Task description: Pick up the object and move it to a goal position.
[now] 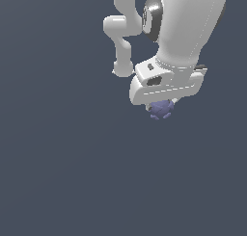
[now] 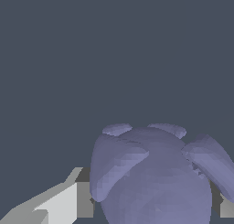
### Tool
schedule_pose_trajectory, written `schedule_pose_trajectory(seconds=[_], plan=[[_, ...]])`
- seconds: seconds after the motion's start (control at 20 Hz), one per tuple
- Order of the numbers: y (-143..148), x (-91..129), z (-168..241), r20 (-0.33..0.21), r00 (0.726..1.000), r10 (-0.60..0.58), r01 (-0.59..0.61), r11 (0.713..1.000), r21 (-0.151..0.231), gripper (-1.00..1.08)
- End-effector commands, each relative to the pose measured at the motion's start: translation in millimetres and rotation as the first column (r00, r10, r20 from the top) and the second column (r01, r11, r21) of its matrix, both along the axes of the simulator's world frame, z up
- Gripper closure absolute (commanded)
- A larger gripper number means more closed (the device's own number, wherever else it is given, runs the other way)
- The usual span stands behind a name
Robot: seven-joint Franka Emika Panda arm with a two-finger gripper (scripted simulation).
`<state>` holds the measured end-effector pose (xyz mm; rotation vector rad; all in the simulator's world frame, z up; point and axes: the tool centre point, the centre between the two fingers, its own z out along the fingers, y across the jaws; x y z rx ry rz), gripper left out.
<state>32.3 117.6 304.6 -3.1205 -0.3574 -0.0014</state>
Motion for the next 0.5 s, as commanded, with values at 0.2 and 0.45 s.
schedule_pose_trajectory(seconds=[0.2, 0.45], plan=[[4, 9, 17, -0.001, 1.000, -0.001, 0.001, 1.000, -0.001, 1.08], [5, 11, 20, -0.001, 1.000, -0.001, 0.001, 1.000, -0.001, 1.08]])
